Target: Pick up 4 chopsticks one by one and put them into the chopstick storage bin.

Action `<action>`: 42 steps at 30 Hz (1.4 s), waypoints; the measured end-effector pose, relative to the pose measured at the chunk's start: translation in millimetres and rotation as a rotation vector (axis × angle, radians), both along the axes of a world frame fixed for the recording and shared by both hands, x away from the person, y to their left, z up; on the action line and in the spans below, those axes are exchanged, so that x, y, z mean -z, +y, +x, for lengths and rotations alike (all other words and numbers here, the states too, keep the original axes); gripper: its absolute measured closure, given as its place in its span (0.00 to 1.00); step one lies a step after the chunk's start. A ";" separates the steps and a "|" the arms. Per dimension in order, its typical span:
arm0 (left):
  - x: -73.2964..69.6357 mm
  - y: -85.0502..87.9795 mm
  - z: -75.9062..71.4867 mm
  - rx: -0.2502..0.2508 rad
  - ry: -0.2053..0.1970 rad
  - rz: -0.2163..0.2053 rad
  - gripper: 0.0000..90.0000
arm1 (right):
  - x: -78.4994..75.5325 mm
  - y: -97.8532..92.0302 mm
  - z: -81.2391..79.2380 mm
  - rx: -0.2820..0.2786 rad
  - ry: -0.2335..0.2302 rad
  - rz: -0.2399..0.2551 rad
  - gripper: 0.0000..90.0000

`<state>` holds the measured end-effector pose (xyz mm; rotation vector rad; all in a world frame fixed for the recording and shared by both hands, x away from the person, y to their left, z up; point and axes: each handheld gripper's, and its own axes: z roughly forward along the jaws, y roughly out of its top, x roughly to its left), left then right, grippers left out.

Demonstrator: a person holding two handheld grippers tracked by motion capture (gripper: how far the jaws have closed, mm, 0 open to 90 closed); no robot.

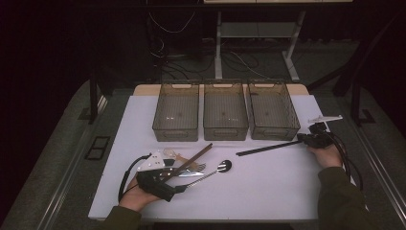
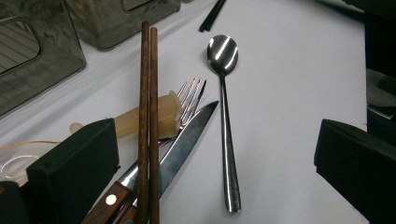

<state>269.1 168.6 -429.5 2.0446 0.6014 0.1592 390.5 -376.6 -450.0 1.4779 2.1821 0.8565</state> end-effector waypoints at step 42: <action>3.4 -3.0 6.3 0.028 -0.014 -0.023 0.00 | -3.1 -2.3 -27.2 -0.019 0.022 -0.021 1.00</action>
